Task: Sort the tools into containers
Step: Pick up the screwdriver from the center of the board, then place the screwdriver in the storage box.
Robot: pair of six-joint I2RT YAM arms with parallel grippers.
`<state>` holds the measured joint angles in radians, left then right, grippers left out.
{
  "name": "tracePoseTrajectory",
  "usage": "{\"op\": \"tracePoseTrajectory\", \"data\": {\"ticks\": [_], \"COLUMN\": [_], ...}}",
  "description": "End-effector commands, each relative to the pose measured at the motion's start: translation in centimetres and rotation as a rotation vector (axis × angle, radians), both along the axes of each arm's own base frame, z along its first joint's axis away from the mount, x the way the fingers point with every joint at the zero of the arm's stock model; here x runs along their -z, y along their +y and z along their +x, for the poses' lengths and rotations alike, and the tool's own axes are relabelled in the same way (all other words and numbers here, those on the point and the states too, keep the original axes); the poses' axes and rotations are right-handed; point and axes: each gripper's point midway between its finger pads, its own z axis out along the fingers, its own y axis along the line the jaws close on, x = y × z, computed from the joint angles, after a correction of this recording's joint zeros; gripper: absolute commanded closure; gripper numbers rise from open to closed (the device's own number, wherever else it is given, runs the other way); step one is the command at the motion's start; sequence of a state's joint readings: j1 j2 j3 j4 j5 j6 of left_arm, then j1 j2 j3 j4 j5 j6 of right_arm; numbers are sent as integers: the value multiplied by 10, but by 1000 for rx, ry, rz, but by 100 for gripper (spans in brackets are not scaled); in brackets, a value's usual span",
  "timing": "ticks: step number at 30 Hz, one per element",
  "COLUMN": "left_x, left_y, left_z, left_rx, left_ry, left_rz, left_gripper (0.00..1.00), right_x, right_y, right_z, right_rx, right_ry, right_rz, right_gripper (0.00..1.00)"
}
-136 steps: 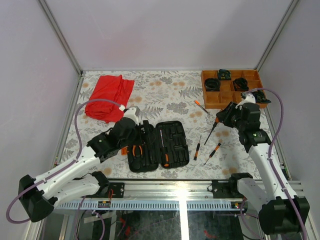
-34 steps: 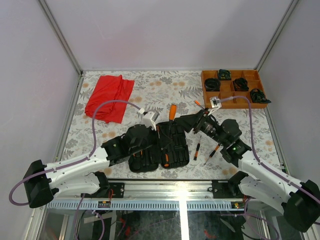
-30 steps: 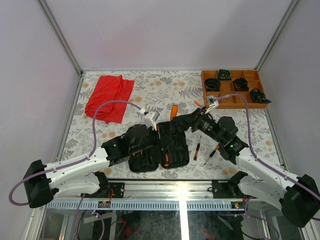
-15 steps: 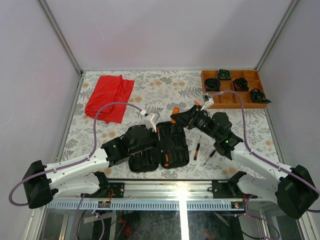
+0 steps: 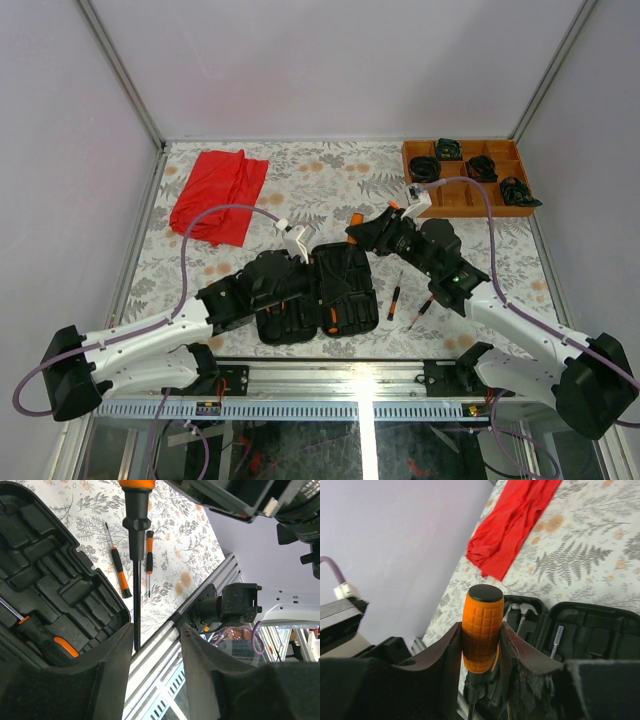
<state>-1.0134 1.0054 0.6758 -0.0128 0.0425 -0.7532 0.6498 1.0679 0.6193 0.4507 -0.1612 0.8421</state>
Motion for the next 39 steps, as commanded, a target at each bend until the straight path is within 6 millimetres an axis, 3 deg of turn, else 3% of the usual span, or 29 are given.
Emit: {"op": "tracePoseTrajectory", "data": {"ticks": [1,10,14,19,23,28,31,39], "left_x": [-10,7,25,41,53,64,63,74], "left_y": [6,24,43,75,99,106,106,122], "left_z": [3,12,28,53,62,60,59,70], "left_rx": [-24,-100,-170,-286,-370,-370,-368,-530], "left_ry": [-27,-14,45,124,161,186,190,338], "left_rz": [-21,83,139,177,261,317,321,474], "left_gripper": [56,44,44,42,17,14,0,0], "right_x": [-29,-1,10,25,35,54,60,74], "right_y": [-22,-80,-94,-96,-85,-83,-85,-107], "right_z": [16,24,20,11,2,-2,-3,0], "right_rx": [141,375,396,355,262,231,239,357], "right_ry": [-72,-24,-11,6,21,83,100,154], "right_rz": [-54,-312,-406,-455,-474,-515,-521,-559], "right_gripper": [100,100,100,100,100,100,100,100]}}
